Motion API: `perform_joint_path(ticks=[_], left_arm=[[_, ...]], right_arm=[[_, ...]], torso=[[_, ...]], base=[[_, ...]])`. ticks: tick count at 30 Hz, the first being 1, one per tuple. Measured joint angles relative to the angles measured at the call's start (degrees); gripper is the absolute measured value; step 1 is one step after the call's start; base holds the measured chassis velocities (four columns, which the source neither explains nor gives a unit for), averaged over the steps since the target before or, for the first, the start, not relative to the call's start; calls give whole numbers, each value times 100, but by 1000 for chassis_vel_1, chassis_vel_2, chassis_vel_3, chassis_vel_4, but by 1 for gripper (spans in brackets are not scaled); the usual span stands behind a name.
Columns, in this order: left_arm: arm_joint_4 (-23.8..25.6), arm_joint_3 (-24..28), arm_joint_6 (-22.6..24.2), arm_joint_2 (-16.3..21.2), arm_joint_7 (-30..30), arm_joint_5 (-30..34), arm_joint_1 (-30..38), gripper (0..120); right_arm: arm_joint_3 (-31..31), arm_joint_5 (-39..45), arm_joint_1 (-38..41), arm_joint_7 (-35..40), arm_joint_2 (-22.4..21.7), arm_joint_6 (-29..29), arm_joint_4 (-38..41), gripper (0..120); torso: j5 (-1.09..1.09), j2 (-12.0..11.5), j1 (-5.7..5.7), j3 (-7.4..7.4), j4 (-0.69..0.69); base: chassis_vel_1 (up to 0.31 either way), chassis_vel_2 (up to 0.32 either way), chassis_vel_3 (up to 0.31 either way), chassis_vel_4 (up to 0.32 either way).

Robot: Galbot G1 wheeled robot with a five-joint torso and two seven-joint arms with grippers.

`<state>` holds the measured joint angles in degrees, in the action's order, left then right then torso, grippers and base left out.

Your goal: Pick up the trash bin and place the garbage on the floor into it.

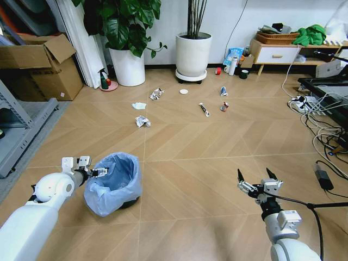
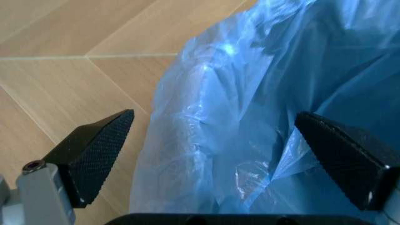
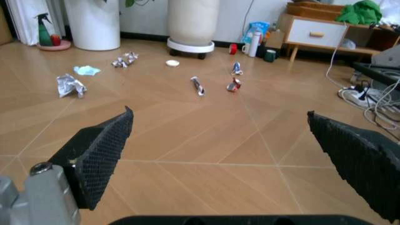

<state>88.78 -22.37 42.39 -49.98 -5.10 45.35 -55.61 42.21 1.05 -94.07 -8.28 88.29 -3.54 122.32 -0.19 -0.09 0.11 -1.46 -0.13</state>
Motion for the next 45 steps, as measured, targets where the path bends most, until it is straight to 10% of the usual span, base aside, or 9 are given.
perform_joint_path(ticks=[28,38,45], left_arm=[[-552,157,-20,-116,291,-128,282,1],[-289,-70,-110,-181,252,-67,161,0],[806,-761,-277,-207,-246,78,-529,0]], right_arm=[[-92,30,29,146,30,-81,-29,100],[-85,69,78,367,-39,-342,72,100],[-44,257,188,584,-144,-399,119,100]], torso=[[2,0,0,0,0],[1,0,0,0,0],[2,0,0,1,0]], base=[[0,0,0,0],[0,0,0,0],[0,0,0,0]])
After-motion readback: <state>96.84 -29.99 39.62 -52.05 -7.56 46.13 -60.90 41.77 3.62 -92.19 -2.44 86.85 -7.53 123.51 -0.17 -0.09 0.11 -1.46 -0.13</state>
